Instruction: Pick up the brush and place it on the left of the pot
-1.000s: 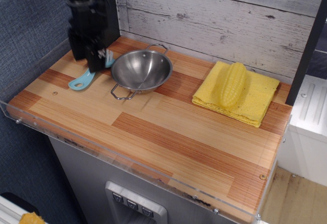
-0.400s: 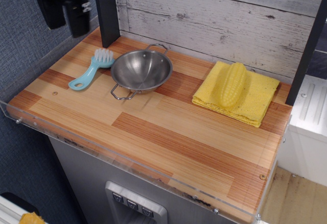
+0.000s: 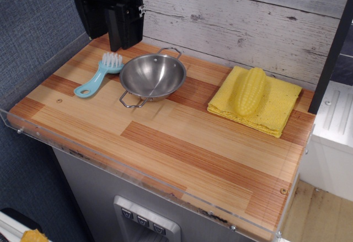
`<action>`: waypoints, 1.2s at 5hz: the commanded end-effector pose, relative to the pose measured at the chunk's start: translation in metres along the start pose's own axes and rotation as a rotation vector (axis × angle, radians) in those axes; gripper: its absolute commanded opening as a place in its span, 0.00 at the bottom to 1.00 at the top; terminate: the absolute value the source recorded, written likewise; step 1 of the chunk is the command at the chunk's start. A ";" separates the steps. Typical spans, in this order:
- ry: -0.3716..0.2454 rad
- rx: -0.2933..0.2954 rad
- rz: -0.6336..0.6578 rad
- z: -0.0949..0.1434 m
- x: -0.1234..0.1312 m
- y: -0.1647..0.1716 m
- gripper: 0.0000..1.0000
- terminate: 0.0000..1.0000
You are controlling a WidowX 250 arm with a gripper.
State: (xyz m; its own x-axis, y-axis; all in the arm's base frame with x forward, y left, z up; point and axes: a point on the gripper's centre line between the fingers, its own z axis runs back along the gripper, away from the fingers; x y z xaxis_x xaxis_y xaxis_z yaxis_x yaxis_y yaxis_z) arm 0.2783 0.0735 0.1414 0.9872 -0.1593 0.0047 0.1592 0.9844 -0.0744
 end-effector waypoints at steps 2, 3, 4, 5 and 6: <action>-0.079 0.168 0.048 0.024 -0.010 -0.009 1.00 0.00; -0.116 0.160 0.085 0.025 -0.014 -0.012 1.00 0.00; -0.113 0.154 0.083 0.023 -0.014 -0.011 1.00 0.00; 0.038 0.164 -0.013 0.021 -0.009 -0.008 1.00 0.00; 0.038 0.164 -0.013 0.021 -0.009 -0.008 1.00 0.00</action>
State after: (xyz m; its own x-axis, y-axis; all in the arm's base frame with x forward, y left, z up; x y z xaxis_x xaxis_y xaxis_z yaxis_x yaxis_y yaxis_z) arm 0.2695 0.0691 0.1482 0.9829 -0.1689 -0.0729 0.1741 0.9821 0.0718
